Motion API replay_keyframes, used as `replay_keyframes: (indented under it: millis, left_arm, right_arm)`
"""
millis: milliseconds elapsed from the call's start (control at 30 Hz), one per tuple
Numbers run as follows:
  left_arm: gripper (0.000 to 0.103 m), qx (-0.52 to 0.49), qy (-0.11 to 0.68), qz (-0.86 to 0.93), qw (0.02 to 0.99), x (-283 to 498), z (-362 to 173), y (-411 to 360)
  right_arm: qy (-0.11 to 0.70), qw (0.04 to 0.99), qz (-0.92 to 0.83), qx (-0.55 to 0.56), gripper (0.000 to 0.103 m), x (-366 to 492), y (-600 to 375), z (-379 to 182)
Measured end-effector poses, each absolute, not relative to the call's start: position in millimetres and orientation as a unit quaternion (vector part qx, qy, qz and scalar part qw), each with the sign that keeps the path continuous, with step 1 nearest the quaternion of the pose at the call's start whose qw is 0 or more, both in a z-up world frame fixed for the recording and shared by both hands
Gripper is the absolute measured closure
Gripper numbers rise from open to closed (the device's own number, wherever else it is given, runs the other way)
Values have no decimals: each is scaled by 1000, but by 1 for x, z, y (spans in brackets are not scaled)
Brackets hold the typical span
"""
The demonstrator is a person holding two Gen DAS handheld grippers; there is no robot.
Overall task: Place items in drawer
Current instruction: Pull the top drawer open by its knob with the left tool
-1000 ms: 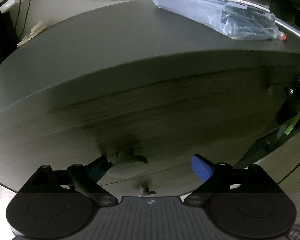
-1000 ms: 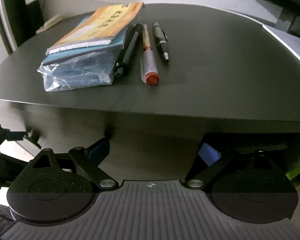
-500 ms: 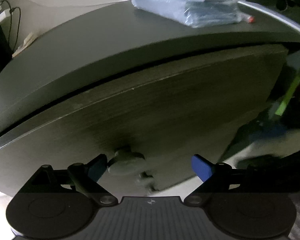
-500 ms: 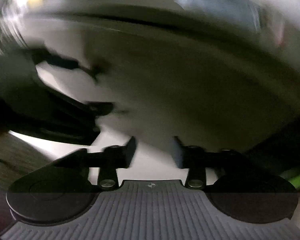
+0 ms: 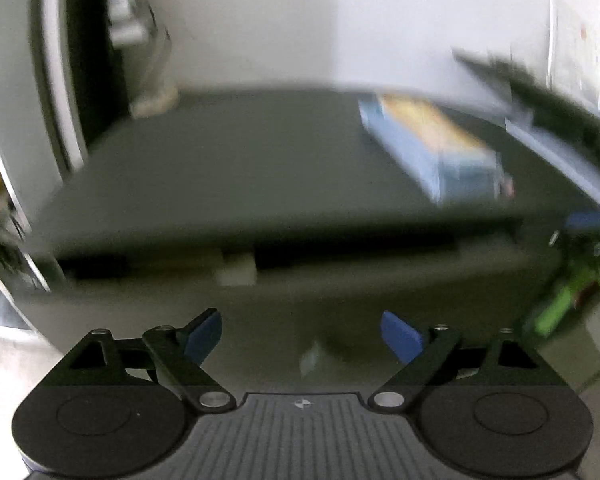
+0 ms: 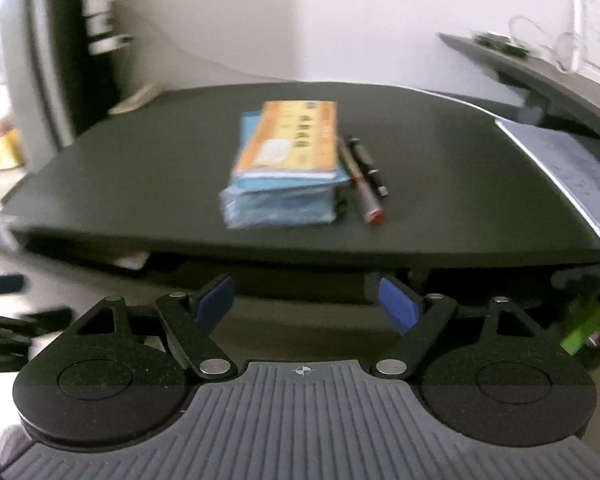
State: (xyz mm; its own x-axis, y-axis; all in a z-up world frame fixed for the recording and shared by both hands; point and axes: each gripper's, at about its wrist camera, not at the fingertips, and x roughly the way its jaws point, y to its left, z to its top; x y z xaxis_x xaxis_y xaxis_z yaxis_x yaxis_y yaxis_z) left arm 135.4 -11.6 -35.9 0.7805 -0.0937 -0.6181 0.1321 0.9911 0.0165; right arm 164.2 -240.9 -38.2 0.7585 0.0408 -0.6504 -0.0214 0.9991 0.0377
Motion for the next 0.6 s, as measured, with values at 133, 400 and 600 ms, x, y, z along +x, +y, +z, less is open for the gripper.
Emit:
replay_keyframes:
  millis: [133, 400, 600]
  left_arm:
    - [10, 43, 340, -17, 939, 170, -38, -14]
    - [7, 39, 391, 19, 919, 211, -62, -6]
    - [7, 25, 423, 18, 906, 213, -75, -1]
  right_arm:
    - [393, 919, -12, 31, 20, 198, -237, -50]
    - [427, 904, -20, 2, 20, 222, -216, -76]
    - [443, 896, -32, -5, 20, 216, -204, -78]
